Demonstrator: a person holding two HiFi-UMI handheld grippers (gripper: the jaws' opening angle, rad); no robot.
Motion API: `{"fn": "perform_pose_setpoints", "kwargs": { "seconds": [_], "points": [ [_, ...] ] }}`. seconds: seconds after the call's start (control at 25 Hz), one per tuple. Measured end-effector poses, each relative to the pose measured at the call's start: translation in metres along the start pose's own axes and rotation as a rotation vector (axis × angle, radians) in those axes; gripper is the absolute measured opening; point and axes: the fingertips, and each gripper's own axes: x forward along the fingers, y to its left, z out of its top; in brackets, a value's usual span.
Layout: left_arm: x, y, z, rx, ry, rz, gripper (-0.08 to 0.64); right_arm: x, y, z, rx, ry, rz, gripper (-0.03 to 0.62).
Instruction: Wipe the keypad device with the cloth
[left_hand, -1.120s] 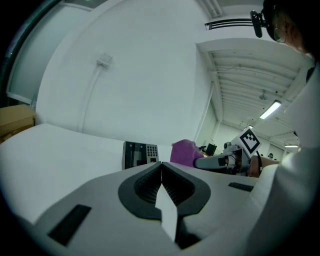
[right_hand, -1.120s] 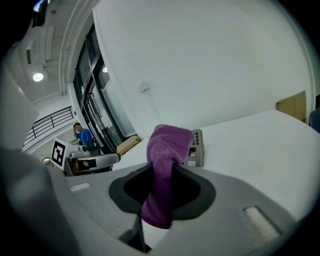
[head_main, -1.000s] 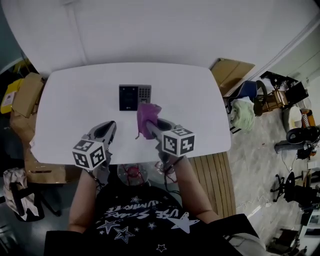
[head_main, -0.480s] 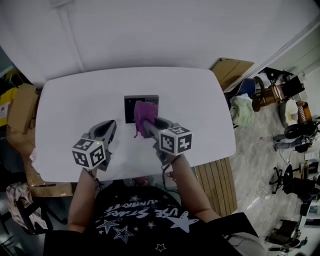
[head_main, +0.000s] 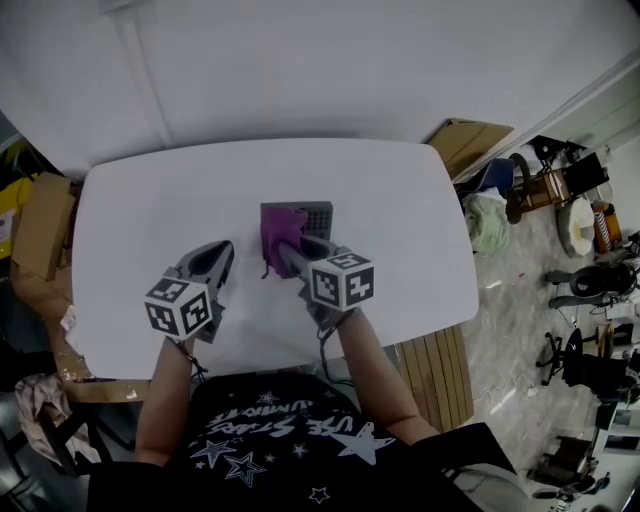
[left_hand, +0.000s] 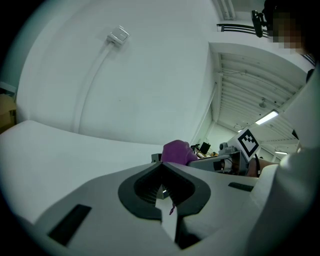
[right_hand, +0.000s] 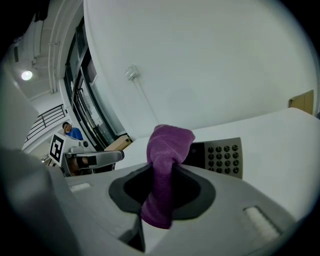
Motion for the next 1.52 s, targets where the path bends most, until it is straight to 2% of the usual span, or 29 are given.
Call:
{"fn": "perform_pose_setpoints", "kwargs": {
  "seconds": [0.24, 0.96, 1.52],
  "points": [
    [0.002, 0.009, -0.004, -0.013, 0.013, 0.009, 0.008, 0.018, -0.011, -0.005, -0.034, 0.044, -0.022, 0.098],
    [0.003, 0.011, -0.012, -0.017, 0.023, 0.013, 0.008, 0.013, -0.037, -0.012, -0.042, 0.051, -0.08, 0.098],
    [0.027, -0.023, -0.01, 0.009, 0.036, -0.016, 0.008, -0.029, -0.088, -0.013, 0.005, 0.022, -0.16, 0.098]
  ]
}}
